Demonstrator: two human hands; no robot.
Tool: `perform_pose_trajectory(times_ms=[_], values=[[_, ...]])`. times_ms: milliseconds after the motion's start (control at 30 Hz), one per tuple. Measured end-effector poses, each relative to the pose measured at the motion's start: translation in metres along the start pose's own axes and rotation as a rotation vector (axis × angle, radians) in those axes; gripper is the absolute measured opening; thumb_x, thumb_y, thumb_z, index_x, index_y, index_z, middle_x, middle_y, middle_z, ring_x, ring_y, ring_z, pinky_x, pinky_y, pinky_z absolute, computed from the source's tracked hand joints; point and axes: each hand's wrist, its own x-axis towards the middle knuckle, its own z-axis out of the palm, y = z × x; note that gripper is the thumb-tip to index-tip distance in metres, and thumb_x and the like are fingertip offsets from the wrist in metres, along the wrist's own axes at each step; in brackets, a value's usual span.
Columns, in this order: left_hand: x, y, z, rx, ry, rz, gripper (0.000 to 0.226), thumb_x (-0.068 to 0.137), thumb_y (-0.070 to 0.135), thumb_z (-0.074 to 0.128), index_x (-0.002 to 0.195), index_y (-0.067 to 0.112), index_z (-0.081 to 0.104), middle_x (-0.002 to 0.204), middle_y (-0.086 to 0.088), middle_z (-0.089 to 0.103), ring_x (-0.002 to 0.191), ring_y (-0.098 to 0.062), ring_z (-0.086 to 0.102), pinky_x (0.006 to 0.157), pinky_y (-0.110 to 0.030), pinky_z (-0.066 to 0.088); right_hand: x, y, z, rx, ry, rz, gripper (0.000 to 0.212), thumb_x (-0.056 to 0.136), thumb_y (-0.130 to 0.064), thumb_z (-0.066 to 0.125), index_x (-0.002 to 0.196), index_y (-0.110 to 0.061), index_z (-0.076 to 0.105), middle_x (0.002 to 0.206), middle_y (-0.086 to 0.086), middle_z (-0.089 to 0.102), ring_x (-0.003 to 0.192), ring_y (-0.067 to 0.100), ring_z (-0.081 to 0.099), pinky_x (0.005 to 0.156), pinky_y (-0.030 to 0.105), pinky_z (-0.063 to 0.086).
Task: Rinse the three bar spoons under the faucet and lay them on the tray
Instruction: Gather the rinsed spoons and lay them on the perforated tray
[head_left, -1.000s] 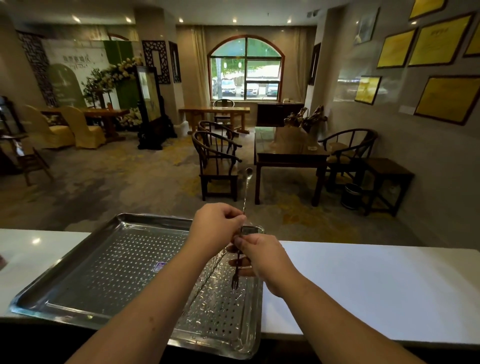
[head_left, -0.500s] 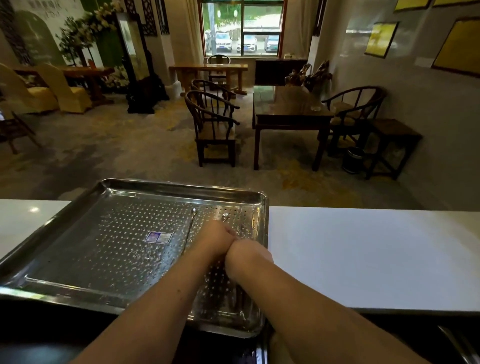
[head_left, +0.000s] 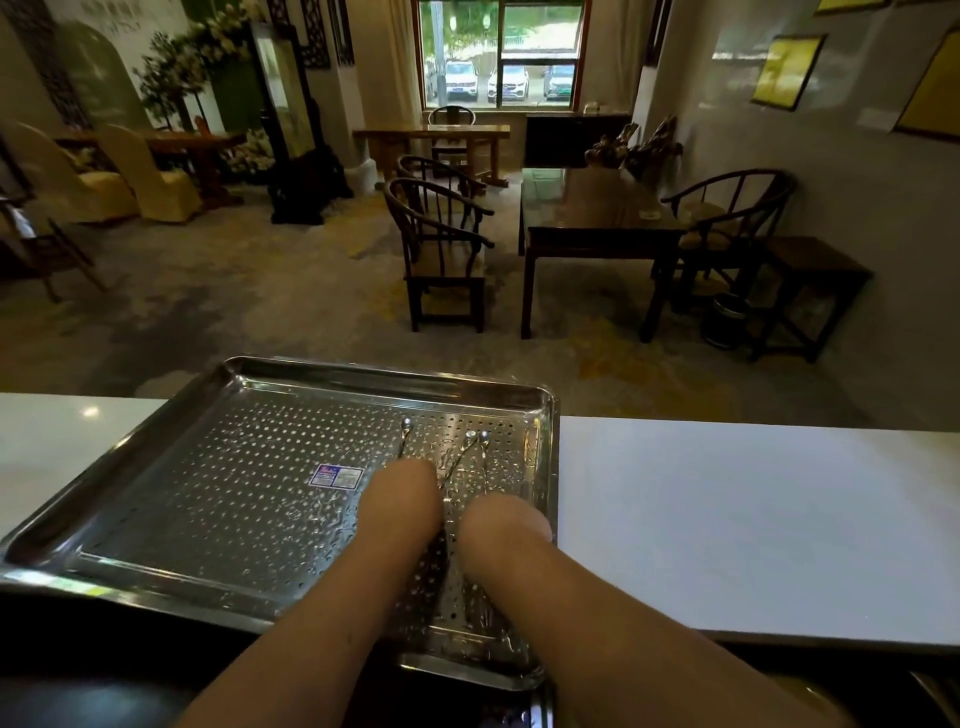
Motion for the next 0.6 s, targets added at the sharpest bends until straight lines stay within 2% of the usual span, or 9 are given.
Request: perform_pose_trajectory(times_ms=[67, 233, 400, 600], values=[[0.001, -0.003, 0.003, -0.028, 0.020, -0.024, 0.014, 0.091, 0.012, 0.059, 0.093, 0.015, 0.073, 0.090, -0.007, 0.072, 0.082, -0.024, 0.069, 0.074, -0.038, 0.060, 0.001, -0.001, 0.000, 0.003, 0.020, -0.008, 0.029, 0.092, -0.005, 0.066, 0.121, -0.009, 0.070, 0.127, 0.012, 0.069, 0.114, 0.031, 0.066, 0.088, 0.042, 0.054], [0.000, -0.006, 0.012, -0.148, 0.071, -0.082, 0.013, 0.091, 0.015, 0.062, 0.087, 0.015, 0.074, 0.077, -0.001, 0.069, 0.070, -0.019, 0.064, 0.060, -0.032, 0.051, 0.005, -0.007, 0.004, 0.007, 0.067, -0.043, 0.025, 0.090, -0.003, 0.067, 0.114, -0.009, 0.073, 0.121, 0.011, 0.072, 0.108, 0.031, 0.068, 0.073, 0.039, 0.047], [-0.001, -0.008, 0.016, -0.204, 0.111, -0.093, 0.012, 0.093, 0.021, 0.065, 0.089, 0.016, 0.074, 0.077, -0.002, 0.072, 0.069, -0.017, 0.067, 0.062, -0.030, 0.055, 0.005, -0.003, 0.013, -0.048, 0.131, -0.053, 0.025, 0.092, -0.003, 0.064, 0.114, -0.012, 0.073, 0.120, 0.010, 0.073, 0.107, 0.030, 0.069, 0.078, 0.040, 0.054], [-0.003, -0.008, 0.020, -0.200, 0.128, -0.087, 0.012, 0.093, 0.021, 0.065, 0.088, 0.018, 0.076, 0.076, 0.000, 0.072, 0.065, -0.015, 0.064, 0.056, -0.028, 0.045, 0.001, 0.002, 0.021, -0.114, 0.204, -0.104, 0.026, 0.093, -0.004, 0.057, 0.113, -0.013, 0.072, 0.120, 0.009, 0.074, 0.108, 0.031, 0.070, 0.074, 0.040, 0.052]])
